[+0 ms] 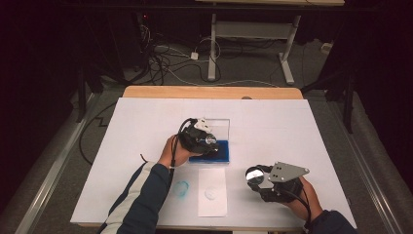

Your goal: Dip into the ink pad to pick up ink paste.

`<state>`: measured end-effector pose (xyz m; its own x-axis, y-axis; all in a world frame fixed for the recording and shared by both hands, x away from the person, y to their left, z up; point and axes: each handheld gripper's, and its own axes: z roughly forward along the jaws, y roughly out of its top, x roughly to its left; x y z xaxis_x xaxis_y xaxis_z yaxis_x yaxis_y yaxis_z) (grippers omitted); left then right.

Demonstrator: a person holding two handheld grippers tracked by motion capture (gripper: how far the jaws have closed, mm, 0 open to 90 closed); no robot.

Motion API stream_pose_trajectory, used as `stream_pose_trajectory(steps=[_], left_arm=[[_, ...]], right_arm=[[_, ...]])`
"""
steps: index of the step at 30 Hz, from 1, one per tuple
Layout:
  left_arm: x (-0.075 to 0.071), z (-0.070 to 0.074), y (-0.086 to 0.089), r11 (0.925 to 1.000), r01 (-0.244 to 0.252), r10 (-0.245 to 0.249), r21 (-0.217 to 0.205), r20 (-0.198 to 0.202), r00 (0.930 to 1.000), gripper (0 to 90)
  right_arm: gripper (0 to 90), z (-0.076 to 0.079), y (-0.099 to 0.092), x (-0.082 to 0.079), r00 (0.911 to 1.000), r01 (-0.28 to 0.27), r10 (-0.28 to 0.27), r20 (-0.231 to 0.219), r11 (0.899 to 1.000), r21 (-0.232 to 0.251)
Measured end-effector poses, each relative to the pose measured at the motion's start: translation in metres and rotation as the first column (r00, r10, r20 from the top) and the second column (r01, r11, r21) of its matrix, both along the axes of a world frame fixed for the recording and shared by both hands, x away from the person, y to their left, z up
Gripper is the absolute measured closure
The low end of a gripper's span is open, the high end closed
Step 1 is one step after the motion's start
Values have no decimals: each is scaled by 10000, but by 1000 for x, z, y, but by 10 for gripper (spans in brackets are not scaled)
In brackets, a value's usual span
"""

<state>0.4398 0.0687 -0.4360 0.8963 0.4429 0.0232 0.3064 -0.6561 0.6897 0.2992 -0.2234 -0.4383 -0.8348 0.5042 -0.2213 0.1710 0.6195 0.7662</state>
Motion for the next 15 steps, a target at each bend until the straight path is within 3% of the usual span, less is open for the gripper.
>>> stream_pose_trajectory(steps=[3,12,15], left_arm=[[0,1,-1,9999,30,-31,103,64,10000,545],[1,-1,1,9999,11,-11,-120,-68,10000,544],[0,1,0,10000,48,-48,22,8,10000,545]], right_arm=[[381,-1,0,0,10000,13,-13,-27,10000,-16],[381,-1,0,0,10000,5,-5,-26,10000,-23],[381,-1,0,0,10000,6,-6,-25,10000,-10]])
